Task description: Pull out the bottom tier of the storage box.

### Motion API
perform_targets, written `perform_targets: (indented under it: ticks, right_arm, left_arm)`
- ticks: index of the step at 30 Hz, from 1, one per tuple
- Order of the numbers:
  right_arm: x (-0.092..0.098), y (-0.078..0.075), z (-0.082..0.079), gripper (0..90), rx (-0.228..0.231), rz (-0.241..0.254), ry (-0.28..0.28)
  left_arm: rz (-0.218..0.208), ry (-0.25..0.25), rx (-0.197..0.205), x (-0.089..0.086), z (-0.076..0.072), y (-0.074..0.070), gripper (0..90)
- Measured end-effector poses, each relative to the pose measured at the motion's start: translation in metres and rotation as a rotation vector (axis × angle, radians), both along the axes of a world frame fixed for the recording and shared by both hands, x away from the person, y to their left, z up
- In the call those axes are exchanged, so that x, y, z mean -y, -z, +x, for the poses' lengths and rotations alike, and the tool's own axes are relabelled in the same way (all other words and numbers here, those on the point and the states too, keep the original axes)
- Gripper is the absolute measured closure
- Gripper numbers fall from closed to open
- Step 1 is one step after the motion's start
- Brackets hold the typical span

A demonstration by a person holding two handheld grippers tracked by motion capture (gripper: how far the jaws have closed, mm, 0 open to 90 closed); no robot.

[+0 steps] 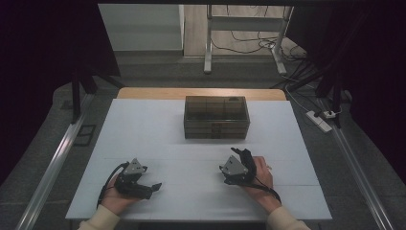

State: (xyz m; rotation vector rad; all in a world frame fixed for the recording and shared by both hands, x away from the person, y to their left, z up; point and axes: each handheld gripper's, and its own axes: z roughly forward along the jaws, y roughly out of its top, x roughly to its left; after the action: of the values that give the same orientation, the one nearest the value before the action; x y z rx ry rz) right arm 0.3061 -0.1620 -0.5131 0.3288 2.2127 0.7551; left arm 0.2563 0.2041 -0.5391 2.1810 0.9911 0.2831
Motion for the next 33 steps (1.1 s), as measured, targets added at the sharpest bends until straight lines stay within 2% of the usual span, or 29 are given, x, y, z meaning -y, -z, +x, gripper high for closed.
perform_targets:
  ticks: [14,33]
  right_arm:
    - [-0.002,0.001,0.005,23.4,0.008,-0.007,0.011]
    - [-0.009,-0.001,0.014,23.7,0.043,-0.029,0.011]
  left_arm:
    - [0.002,0.0,-0.002,0.0,0.0,0.0,12.6]
    - [0.005,0.002,-0.003,0.0,0.0,0.001,12.6]
